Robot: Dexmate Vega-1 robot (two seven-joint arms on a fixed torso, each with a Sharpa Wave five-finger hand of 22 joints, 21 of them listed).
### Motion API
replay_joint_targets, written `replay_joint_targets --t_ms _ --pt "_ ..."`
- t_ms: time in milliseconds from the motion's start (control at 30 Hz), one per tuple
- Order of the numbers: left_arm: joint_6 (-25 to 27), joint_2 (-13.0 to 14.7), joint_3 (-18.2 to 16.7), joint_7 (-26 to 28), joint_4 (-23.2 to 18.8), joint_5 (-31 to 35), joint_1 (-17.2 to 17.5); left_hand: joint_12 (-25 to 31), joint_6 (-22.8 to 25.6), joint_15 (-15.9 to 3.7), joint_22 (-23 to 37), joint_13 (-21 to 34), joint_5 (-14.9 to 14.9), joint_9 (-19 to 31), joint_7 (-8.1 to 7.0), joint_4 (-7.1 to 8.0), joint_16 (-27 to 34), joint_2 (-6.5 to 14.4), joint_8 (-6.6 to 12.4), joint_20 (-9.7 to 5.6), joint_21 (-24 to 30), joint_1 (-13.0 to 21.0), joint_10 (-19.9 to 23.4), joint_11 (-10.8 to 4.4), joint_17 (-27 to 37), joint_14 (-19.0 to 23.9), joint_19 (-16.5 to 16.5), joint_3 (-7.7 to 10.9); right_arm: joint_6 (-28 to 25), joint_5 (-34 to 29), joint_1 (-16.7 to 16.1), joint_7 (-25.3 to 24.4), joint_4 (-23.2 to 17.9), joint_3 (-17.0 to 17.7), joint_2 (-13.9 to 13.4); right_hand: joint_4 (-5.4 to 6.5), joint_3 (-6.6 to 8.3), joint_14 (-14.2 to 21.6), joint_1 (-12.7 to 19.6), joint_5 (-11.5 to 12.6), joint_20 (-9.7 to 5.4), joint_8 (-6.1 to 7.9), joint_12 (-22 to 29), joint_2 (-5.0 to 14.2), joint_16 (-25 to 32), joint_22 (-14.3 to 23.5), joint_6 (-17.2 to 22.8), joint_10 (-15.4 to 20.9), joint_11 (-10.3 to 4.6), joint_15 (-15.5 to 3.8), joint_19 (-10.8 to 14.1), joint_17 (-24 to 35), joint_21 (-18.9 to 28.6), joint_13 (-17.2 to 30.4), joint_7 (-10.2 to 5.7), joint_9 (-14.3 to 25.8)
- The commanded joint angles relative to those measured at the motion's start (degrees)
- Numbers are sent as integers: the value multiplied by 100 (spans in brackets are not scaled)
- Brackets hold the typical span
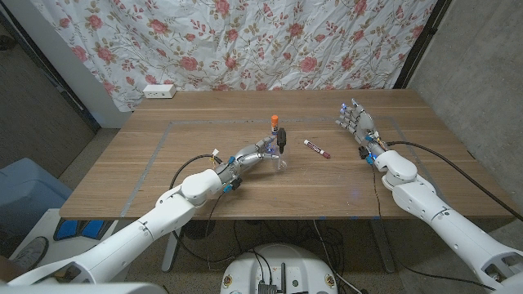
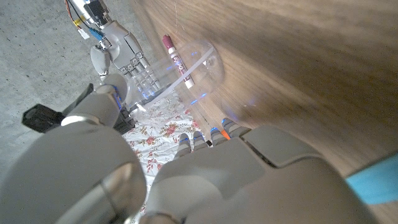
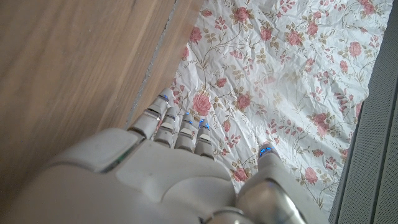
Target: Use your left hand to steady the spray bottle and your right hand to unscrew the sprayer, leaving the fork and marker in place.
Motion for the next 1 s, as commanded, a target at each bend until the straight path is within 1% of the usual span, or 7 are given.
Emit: replay_joint_targets --t_ms 33,400,467,800,833,900,1000 --pt "28 -166 144 -122 247 64 -243 48 160 -176 9 14 6 34 6 4 48 -2 81 -651 54 97 91 -24 26 109 61 -48 20 32 -2 13 36 37 -15 -33 34 8 -13 31 -36 7 26 56 28 11 -11 26 40 27 18 1 28 8 16 23" --pt "-2 -281 232 -208 429 117 -415 174 619 -281 7 30 -3 48 56 -3 100 6 212 -649 78 325 655 -60 27 568 287 -136 69 58 -25 17 55 83 -33 -35 38 0 -29 29 -38 7 25 61 30 11 -16 23 36 22 17 -10 28 8 19 23" --pt "-6 -296 242 -204 446 131 -432 204 752 -280 7 40 -9 53 86 -5 121 5 249 -649 79 402 818 -40 28 735 348 -164 70 67 -34 19 51 91 -38 -37 39 4 -31 29 -38 6 26 62 33 11 -20 23 34 21 19 -13 29 8 22 23" --pt "-47 -370 267 -203 523 138 -485 321 1301 -341 9 98 -2 82 194 -11 190 20 425 -649 88 800 1481 -110 41 1458 641 -274 92 88 -78 28 26 119 -64 -47 48 2 -33 29 -33 7 27 67 34 11 -19 24 32 14 19 -26 29 8 19 23" --pt "-54 -377 268 -207 532 133 -488 326 1389 -321 10 106 6 89 149 -10 185 25 459 -645 91 854 1534 -117 43 1511 681 -287 91 91 -87 26 15 123 -68 -48 49 2 -32 29 -34 7 26 69 34 11 -20 22 36 11 19 -27 29 8 20 23" --pt "-56 -379 271 -212 538 134 -493 344 1483 -313 10 119 18 98 159 -9 199 30 500 -637 93 939 1645 -94 48 1650 736 -312 86 96 -105 22 -6 129 -78 -49 51 4 -33 30 -36 8 27 71 35 11 -19 24 32 8 21 -29 30 8 21 23" --pt "-52 -385 266 -198 537 124 -487 373 1609 -372 11 139 30 112 176 -9 222 37 559 -655 92 1058 1805 -138 54 1841 803 -347 68 107 -137 9 -45 139 -94 -50 56 4 -33 30 -36 8 28 78 36 11 -19 26 36 11 21 -32 30 8 22 23"
